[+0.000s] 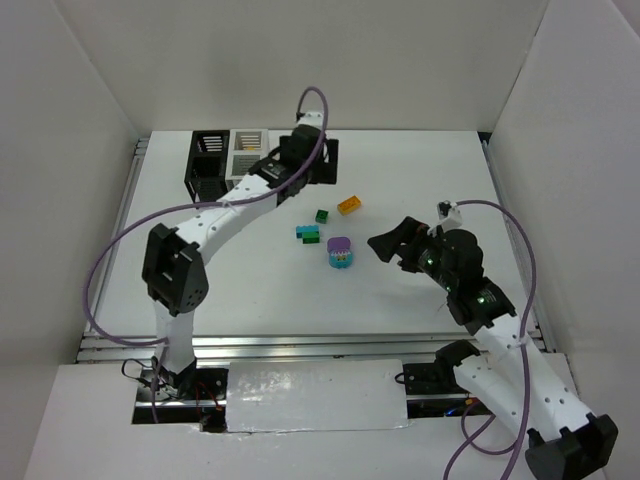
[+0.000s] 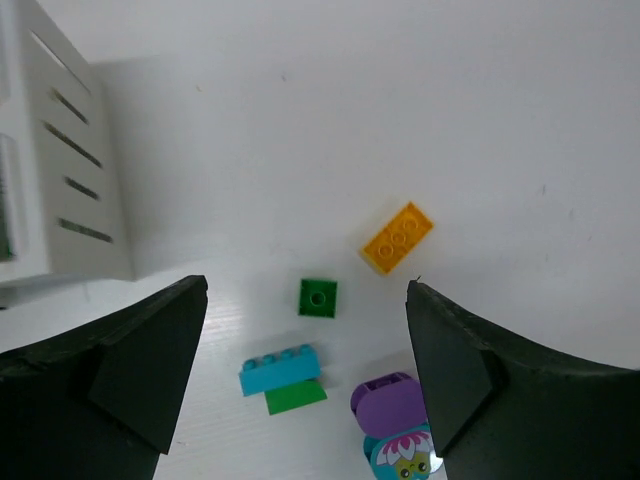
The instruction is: Sort the legos into containers by color
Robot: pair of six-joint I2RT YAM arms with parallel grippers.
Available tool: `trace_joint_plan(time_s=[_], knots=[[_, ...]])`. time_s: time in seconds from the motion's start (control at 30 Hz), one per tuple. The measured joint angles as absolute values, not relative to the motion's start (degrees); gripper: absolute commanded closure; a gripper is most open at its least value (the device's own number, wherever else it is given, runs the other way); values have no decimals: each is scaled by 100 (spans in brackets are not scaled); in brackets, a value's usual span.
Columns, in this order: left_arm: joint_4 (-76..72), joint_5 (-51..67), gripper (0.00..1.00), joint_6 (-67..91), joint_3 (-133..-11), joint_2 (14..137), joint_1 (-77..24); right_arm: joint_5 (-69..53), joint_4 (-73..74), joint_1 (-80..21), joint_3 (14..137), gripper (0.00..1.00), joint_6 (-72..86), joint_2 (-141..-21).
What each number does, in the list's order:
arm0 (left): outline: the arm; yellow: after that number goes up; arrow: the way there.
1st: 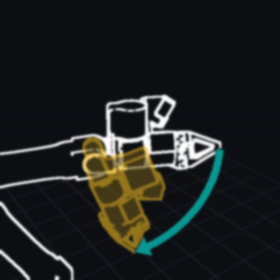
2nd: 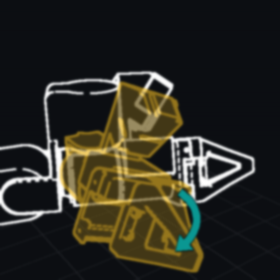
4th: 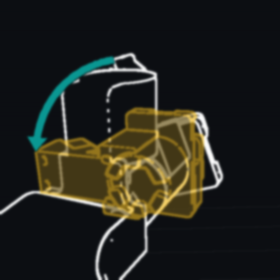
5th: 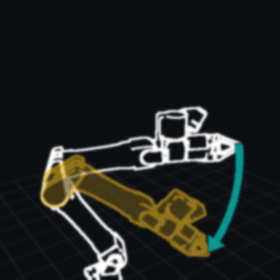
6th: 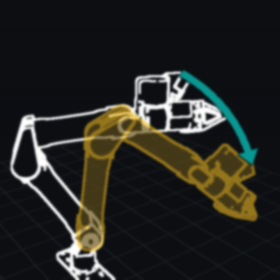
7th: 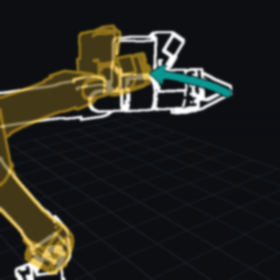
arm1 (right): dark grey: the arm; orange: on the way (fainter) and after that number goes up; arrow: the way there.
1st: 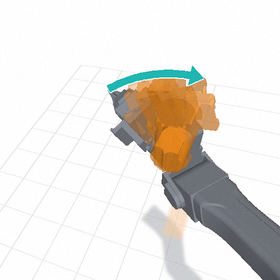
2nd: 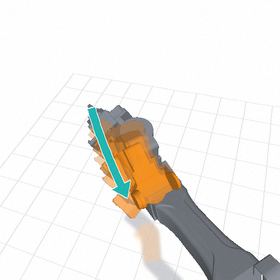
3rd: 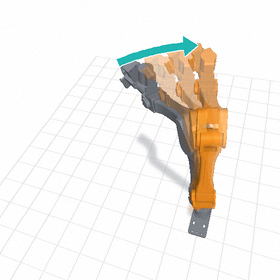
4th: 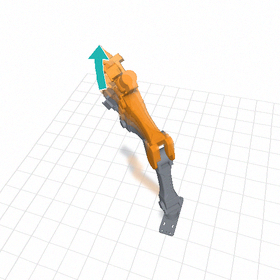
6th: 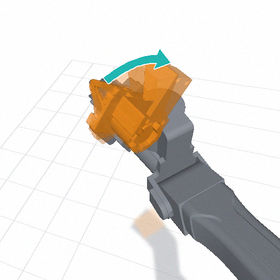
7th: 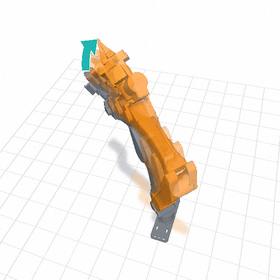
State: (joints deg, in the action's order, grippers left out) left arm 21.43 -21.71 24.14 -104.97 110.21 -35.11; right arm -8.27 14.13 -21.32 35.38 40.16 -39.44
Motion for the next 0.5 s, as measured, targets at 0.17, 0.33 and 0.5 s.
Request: trace_joint_plan(time_s=[0.17, 0.33, 0.5], knots=[[2189, -2180, 5, 2410, -10182, 11679, -3774, -436, 1658, -2132, 3577, 0, 4108, -3306], [2082, -2178, 7, 2379, -10066, 12140, -3839, -377, 1841, -2132, 3793, 0, 4077, -3341], [2027, -2231, 12, 2351, -10344, 12637, -3846, -379, 1922, -2132, 3793, 0, 4056, -3391]])
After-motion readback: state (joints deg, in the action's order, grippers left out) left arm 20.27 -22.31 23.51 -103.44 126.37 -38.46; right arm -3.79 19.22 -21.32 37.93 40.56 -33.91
